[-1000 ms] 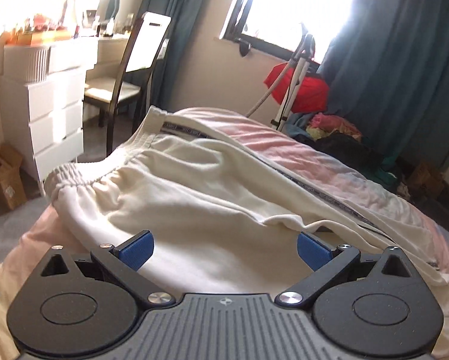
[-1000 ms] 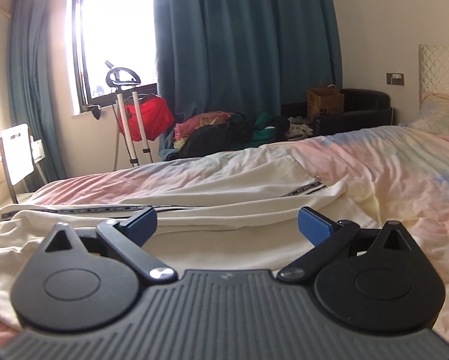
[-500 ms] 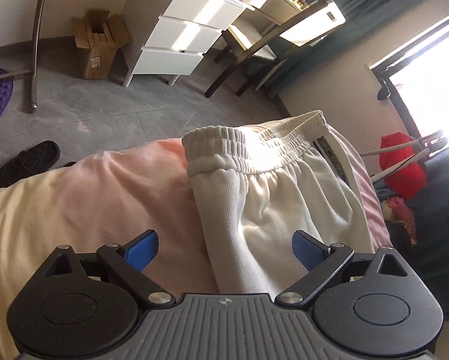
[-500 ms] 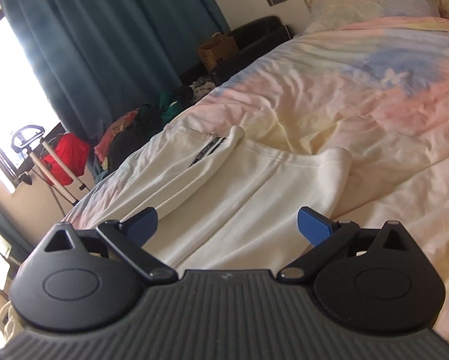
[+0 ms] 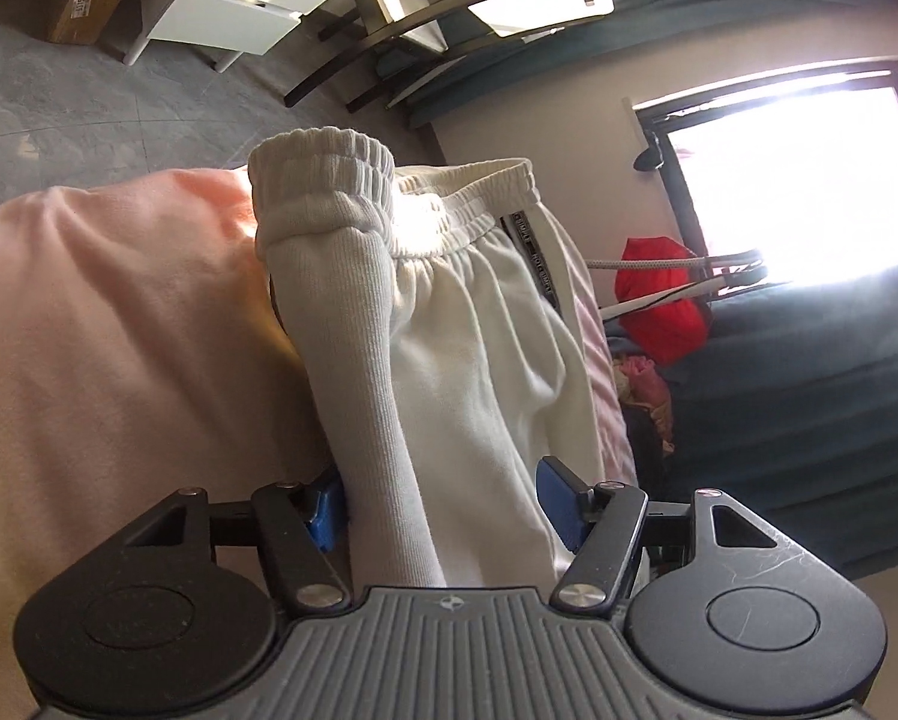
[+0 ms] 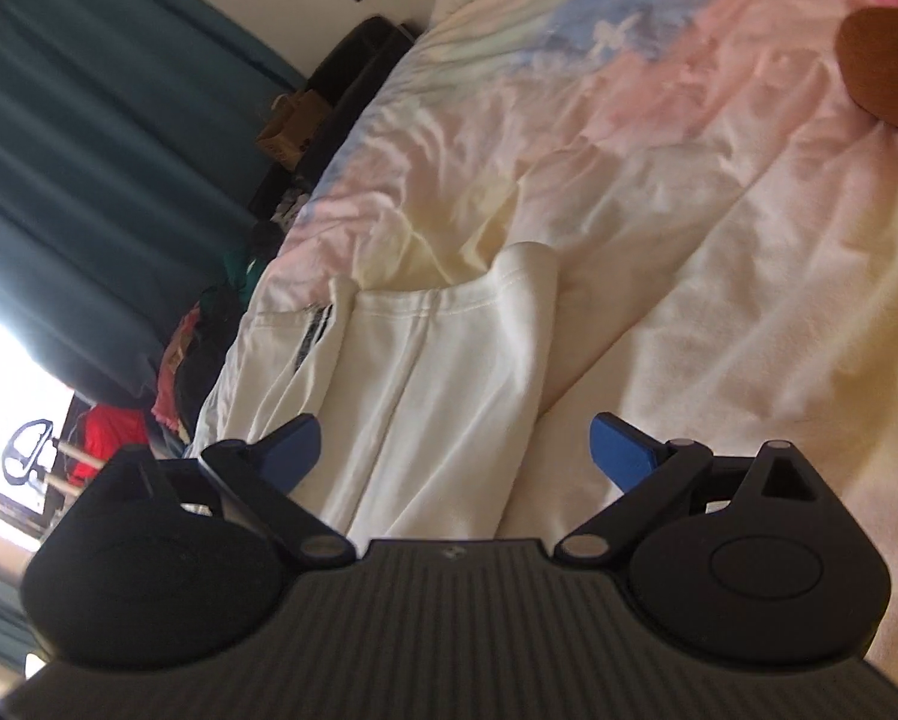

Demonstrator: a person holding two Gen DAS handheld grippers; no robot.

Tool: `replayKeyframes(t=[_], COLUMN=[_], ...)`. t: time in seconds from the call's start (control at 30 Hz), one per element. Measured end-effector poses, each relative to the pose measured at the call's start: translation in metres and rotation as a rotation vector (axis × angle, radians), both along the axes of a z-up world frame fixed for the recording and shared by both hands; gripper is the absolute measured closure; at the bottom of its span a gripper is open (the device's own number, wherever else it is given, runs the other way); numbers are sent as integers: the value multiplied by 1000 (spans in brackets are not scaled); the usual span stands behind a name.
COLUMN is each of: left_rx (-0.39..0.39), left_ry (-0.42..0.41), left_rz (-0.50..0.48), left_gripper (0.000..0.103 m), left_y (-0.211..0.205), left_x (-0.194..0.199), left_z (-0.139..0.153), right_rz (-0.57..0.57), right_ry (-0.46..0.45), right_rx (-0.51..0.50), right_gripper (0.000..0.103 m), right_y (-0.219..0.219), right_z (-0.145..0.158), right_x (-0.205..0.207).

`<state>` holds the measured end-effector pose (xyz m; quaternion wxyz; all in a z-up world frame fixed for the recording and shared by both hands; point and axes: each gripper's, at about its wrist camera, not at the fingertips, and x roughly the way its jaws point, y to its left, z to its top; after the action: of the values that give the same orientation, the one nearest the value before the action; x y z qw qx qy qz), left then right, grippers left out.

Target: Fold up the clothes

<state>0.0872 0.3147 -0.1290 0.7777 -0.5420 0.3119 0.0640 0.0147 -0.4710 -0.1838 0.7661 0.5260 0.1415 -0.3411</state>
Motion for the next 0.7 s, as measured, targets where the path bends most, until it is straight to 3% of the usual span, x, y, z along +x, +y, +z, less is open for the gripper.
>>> replayKeyframes(t=[0.1, 0.23, 0.33, 0.4, 0.43, 0.47, 0.63, 0.7], left_rx=[11, 142, 215, 247, 246, 238, 221, 217], left_ry=[73, 94, 91, 60, 35, 6, -123, -139], left_rz=[3, -3, 11, 9, 3, -4, -83, -108], left_gripper=[53, 49, 47, 47, 47, 47, 47, 47], left_y=[-1, -18, -32, -38, -39, -38, -33, -31], left_x=[4, 16, 20, 21, 20, 18, 22, 22], left_z=[-12, -5, 5, 13, 17, 20, 28, 27], right_rz=[-74, -50, -45, -21, -4, 17, 4, -8], right_ry=[-18, -93, -108, -124, -131, -125, -53, -35], right_rx=[85, 185, 173, 125, 94, 67, 31, 32], right_gripper=[5, 4, 3, 6, 13, 29, 32, 38], right_y=[-11, -22, -26, -28, -28, -29, -35, -38], right_z=[-17, -40, -45, -44, -42, -41, -49, -55], right_x=[-7, 1, 13, 22, 27, 31, 42, 44])
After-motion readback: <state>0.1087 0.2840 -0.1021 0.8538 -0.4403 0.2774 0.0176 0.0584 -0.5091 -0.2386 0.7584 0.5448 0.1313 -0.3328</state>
